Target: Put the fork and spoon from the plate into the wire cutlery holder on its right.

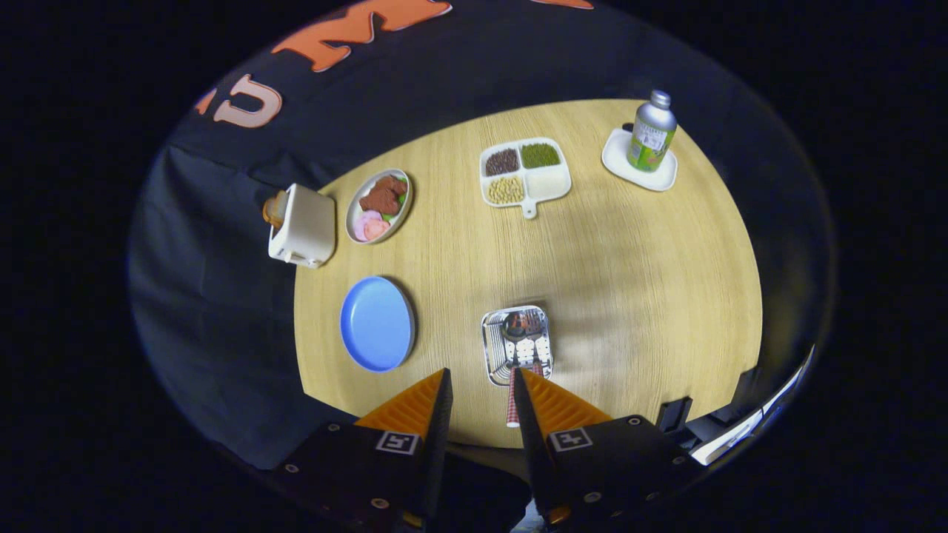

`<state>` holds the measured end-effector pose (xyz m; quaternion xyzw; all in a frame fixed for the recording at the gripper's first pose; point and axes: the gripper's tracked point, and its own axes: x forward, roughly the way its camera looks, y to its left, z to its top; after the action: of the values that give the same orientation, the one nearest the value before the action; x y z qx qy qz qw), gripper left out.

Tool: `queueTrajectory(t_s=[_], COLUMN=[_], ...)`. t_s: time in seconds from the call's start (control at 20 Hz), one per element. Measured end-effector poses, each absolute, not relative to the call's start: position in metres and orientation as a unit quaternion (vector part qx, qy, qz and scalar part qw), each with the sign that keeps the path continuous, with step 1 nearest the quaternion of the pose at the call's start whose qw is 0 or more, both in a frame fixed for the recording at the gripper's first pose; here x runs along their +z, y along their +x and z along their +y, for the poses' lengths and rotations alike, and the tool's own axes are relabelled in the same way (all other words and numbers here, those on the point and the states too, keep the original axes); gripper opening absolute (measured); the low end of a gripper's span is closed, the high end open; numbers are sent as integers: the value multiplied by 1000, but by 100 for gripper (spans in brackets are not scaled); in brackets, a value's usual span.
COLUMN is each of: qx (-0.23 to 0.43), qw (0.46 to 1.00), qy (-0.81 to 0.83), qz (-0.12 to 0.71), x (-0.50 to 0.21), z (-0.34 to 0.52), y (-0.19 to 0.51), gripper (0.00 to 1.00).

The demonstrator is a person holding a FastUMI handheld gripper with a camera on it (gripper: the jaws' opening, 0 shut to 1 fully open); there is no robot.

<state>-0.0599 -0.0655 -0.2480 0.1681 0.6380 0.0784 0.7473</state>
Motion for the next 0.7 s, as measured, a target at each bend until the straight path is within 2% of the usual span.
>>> queueTrajectory(t_s=[0.3,0.4,0.5,0.7], qx=[70,59,47,22], qw=[860,889,914,954], qy=[171,159,141,72], qz=[475,426,376,291], x=[-205,-189,-172,-133], z=[-64,-69,-76,-88], y=[-11,2,18,36], gripper=[80,86,91,93])
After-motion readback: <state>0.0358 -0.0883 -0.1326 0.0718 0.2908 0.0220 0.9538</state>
